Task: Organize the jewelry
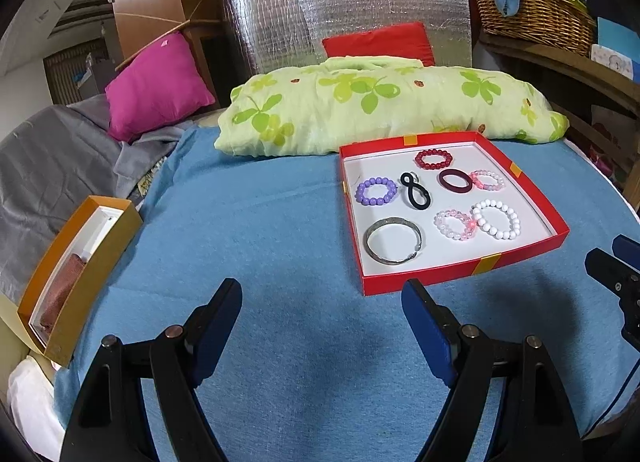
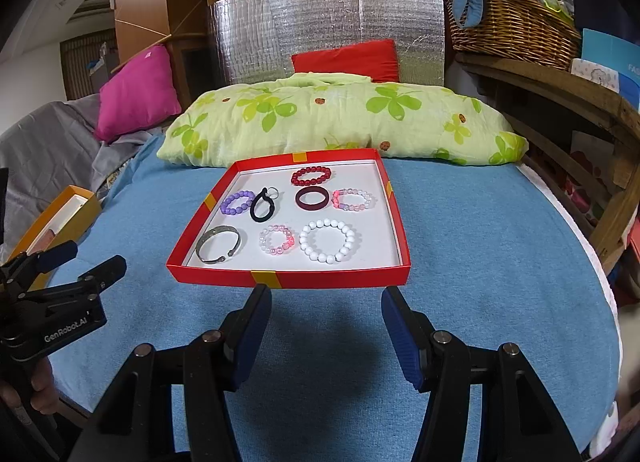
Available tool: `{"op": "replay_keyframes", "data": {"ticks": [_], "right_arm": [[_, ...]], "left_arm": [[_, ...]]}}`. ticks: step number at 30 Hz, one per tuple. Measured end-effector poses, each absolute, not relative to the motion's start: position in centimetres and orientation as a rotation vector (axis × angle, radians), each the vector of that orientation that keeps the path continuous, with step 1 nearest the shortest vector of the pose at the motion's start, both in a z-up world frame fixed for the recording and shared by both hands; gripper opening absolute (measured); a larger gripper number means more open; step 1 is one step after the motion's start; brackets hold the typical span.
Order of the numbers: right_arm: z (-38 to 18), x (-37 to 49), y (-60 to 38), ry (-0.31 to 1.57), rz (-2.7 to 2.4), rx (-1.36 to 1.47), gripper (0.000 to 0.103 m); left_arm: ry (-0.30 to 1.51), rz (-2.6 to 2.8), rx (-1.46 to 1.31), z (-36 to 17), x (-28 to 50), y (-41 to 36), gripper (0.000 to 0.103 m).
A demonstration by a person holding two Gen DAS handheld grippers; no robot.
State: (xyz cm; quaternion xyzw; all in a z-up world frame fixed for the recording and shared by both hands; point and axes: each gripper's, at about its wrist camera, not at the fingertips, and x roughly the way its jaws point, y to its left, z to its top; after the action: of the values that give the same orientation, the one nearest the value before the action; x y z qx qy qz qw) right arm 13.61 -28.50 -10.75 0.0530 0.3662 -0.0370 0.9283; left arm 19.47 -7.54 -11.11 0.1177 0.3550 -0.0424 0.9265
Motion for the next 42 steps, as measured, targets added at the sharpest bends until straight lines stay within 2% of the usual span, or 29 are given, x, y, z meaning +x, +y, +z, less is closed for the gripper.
{"op": "replay_keyframes", "data": {"ticks": [20,42], "right_arm": [[-11.0,14.4,-28.4,0.750,-0.088,0.135,0.061],[-10.8,13.7,-30.5,0.756,-0.094,0.192,0.061]], "left_arm": [[0.720,-0.104,0.190,-10.9,19.6,-6.4,0.083],[0.726,-0.129,0.229,-11.8,19.9,-9.1,0.083]]}}
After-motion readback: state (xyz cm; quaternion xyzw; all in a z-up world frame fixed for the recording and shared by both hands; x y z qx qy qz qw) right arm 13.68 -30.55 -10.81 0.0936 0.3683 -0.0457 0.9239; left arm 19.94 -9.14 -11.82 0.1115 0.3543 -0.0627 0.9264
